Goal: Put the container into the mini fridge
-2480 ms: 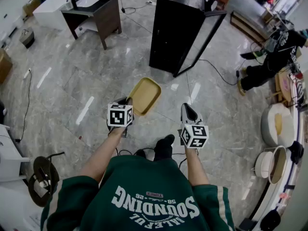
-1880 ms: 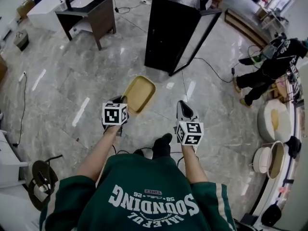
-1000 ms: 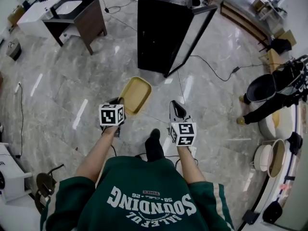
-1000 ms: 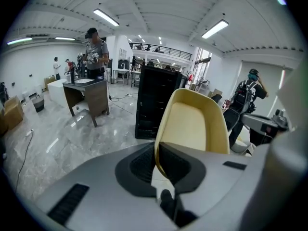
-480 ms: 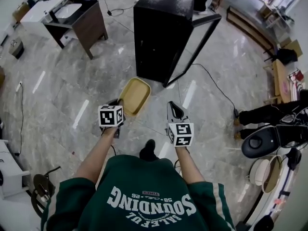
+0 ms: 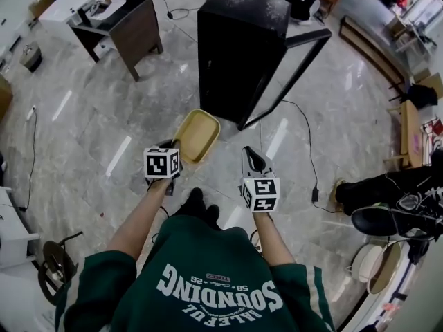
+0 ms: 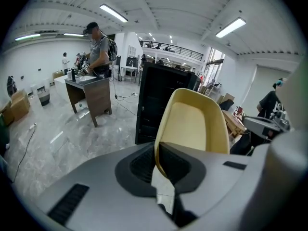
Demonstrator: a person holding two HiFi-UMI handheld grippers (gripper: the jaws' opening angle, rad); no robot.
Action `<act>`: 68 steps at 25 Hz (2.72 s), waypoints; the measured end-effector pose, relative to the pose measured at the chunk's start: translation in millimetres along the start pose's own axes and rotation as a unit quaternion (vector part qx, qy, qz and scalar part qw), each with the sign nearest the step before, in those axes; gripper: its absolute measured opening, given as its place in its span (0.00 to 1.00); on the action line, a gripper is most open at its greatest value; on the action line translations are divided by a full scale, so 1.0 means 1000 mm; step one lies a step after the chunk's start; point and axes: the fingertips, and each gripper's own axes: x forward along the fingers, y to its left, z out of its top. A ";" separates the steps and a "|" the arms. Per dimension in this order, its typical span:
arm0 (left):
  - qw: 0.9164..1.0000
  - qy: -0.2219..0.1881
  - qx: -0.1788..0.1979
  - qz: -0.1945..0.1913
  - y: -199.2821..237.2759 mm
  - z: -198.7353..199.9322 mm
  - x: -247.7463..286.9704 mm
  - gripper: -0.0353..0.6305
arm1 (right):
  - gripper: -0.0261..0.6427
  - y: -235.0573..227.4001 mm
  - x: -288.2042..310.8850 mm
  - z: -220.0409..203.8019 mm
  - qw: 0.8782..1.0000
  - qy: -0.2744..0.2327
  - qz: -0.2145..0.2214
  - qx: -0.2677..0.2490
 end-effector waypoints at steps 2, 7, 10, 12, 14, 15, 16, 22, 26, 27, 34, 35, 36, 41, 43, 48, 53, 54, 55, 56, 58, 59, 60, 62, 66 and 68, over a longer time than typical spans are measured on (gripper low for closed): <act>1.000 0.004 0.000 0.001 0.003 0.007 0.011 0.09 | 0.09 -0.006 0.009 0.003 1.000 0.002 0.002 -0.001; 1.000 0.003 0.002 -0.003 0.006 0.039 0.050 0.09 | 0.09 -0.030 0.047 0.013 1.000 0.008 0.007 -0.007; 1.000 0.001 0.001 -0.007 0.012 0.065 0.076 0.09 | 0.09 -0.043 0.077 0.027 1.000 0.010 0.011 -0.014; 1.000 0.001 0.000 -0.008 0.018 0.082 0.096 0.09 | 0.09 -0.052 0.101 0.037 1.000 0.012 0.014 -0.017; 1.000 0.005 -0.001 -0.012 0.025 0.095 0.116 0.09 | 0.09 -0.061 0.124 0.046 1.000 0.015 0.015 -0.015; 1.000 0.007 0.000 -0.015 0.028 0.102 0.126 0.09 | 0.09 -0.065 0.135 0.050 1.000 0.016 0.015 -0.014; 1.000 0.010 0.002 -0.016 0.031 0.108 0.135 0.09 | 0.09 -0.069 0.146 0.054 1.000 0.016 0.014 -0.013; 0.999 0.026 0.010 -0.022 0.035 0.138 0.188 0.09 | 0.09 -0.093 0.188 0.078 1.000 0.010 0.017 -0.012; 0.999 0.030 -0.004 -0.024 0.028 0.154 0.218 0.09 | 0.09 -0.114 0.210 0.080 0.999 0.016 0.027 -0.017; 0.999 0.031 -0.007 -0.024 0.026 0.157 0.226 0.09 | 0.09 -0.120 0.215 0.079 0.999 0.018 0.030 -0.017; 0.999 0.042 -0.022 -0.005 0.017 0.171 0.276 0.09 | 0.09 -0.154 0.255 0.079 0.997 0.019 0.062 -0.032; 0.999 0.043 -0.023 -0.003 0.016 0.175 0.283 0.09 | 0.09 -0.157 0.260 0.078 0.997 0.019 0.067 -0.032; 0.999 0.043 -0.024 -0.001 0.015 0.179 0.289 0.09 | 0.09 -0.160 0.265 0.077 0.997 0.020 0.074 -0.032; 0.999 0.040 -0.031 0.010 0.012 0.193 0.312 0.09 | 0.09 -0.167 0.282 0.060 0.994 0.033 0.100 -0.027; 0.999 0.040 -0.030 0.015 0.011 0.194 0.318 0.09 | 0.09 -0.168 0.283 0.055 0.993 0.037 0.109 -0.028; 0.998 0.052 -0.027 0.006 0.007 0.189 0.350 0.09 | 0.09 -0.175 0.287 0.045 0.992 0.037 0.116 -0.039; 0.998 0.059 -0.014 0.024 0.024 0.190 0.377 0.09 | 0.09 -0.166 0.292 0.031 0.990 0.045 0.127 -0.052; 0.998 0.060 -0.014 0.026 0.027 0.189 0.382 0.09 | 0.09 -0.164 0.294 0.026 0.989 0.048 0.131 -0.057; 0.998 0.062 -0.015 0.028 0.030 0.186 0.388 0.09 | 0.09 -0.163 0.297 0.021 0.988 0.050 0.134 -0.064; 0.997 0.062 -0.018 0.029 0.033 0.184 0.395 0.09 | 0.09 -0.163 0.299 0.015 0.987 0.051 0.136 -0.071; 0.997 0.062 -0.023 0.030 0.037 0.180 0.407 0.09 | 0.09 -0.164 0.304 0.007 0.986 0.048 0.136 -0.079; 0.997 0.061 -0.027 0.029 0.039 0.180 0.412 0.09 | 0.09 -0.166 0.306 0.004 0.987 0.046 0.136 -0.077; 0.997 0.059 -0.030 0.028 0.040 0.180 0.416 0.09 | 0.09 -0.167 0.309 0.001 0.987 0.044 0.135 -0.073; 0.997 0.057 -0.036 0.027 0.043 0.179 0.422 0.09 | 0.09 -0.168 0.316 -0.004 0.988 0.043 0.135 -0.067; 0.997 0.058 -0.035 0.030 0.048 0.181 0.441 0.09 | 0.09 -0.170 0.330 -0.016 0.988 0.043 0.132 -0.067; 0.997 0.057 -0.036 0.034 0.051 0.183 0.451 0.09 | 0.09 -0.169 0.334 -0.021 0.988 0.042 0.130 -0.077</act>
